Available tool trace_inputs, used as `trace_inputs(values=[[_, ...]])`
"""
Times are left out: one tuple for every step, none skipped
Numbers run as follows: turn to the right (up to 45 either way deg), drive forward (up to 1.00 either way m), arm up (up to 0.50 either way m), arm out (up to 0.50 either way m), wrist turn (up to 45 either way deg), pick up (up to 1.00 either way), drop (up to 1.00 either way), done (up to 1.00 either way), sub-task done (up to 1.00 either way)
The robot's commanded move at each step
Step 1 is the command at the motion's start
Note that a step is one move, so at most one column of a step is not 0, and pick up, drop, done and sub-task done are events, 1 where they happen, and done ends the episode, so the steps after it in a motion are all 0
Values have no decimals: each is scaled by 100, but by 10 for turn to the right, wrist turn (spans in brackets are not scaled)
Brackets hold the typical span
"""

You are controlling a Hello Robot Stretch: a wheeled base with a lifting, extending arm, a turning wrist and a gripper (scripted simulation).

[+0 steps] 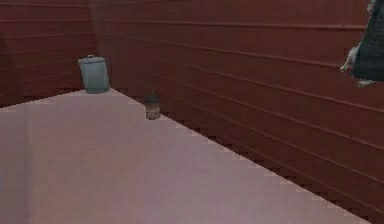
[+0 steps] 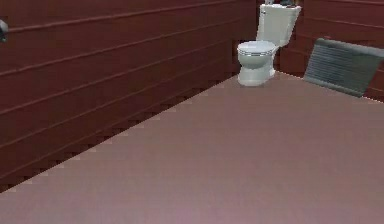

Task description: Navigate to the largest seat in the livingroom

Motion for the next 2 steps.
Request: trace_inputs(values=[[0, 45, 0, 0, 0, 0, 0, 0, 0], [-420, 0, 0, 0, 0, 0, 0, 0, 0]])
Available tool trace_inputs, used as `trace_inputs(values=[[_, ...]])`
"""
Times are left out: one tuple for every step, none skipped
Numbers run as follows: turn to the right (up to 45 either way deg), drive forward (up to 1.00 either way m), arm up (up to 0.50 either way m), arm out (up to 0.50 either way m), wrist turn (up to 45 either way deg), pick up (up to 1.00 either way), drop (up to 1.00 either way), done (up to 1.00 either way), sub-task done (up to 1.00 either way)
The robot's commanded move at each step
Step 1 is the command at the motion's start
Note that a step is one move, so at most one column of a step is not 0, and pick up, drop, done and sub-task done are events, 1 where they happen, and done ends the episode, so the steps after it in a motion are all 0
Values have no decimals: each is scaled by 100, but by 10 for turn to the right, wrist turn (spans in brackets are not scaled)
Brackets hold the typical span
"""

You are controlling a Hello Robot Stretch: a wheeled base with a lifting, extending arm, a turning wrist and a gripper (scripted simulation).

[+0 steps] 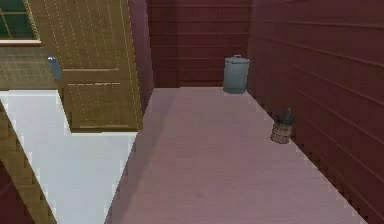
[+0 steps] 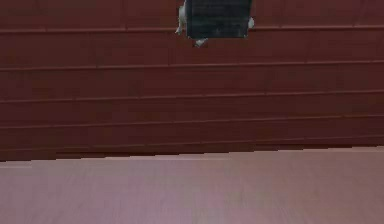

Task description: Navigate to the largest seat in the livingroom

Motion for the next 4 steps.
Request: trace_inputs(values=[[0, 100, 0, 0, 0, 0, 0, 0, 0], [-450, 0, 0, 0, 0, 0, 0, 0, 0], [-30, 0, 0, 0, 0, 0, 0, 0, 0], [0, 50, 0, 0, 0, 0, 0, 0, 0]])
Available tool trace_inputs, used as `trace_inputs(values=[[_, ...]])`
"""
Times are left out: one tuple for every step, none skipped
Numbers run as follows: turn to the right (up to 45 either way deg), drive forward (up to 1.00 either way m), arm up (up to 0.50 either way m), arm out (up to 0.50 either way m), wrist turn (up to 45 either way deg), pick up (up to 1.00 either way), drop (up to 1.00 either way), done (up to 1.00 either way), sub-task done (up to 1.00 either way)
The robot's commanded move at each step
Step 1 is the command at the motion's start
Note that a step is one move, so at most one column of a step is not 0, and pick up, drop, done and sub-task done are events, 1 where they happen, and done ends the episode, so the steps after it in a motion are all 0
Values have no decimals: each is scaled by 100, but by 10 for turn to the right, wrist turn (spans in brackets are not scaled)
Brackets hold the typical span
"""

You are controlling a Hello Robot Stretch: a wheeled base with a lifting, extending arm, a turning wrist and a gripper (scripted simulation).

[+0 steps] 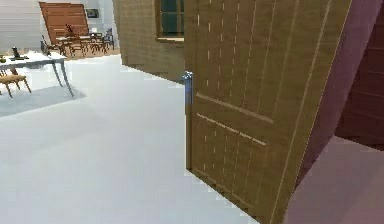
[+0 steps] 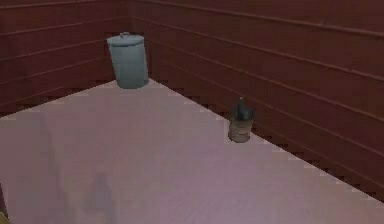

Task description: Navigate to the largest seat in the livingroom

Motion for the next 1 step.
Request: trace_inputs(values=[[-330, 0, 0, 0, 0, 0, 0, 0, 0]])
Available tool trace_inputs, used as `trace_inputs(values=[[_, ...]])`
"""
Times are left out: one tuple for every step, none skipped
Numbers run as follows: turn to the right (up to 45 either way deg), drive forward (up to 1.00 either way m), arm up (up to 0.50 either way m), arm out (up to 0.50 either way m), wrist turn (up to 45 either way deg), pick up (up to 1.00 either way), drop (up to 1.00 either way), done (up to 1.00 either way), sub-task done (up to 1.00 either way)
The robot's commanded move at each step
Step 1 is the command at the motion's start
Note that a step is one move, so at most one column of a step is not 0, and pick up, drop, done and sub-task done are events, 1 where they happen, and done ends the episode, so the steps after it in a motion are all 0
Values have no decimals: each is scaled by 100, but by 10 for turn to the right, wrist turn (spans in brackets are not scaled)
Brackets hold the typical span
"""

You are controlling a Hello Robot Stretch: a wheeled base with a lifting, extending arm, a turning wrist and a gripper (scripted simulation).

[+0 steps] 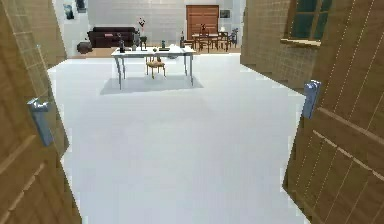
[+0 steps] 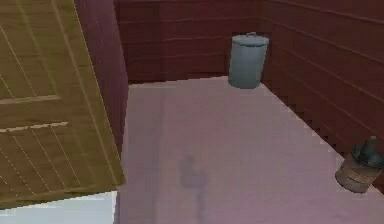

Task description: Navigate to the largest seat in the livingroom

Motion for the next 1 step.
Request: trace_inputs(values=[[0, 100, 0, 0, 0, 0, 0, 0, 0]])
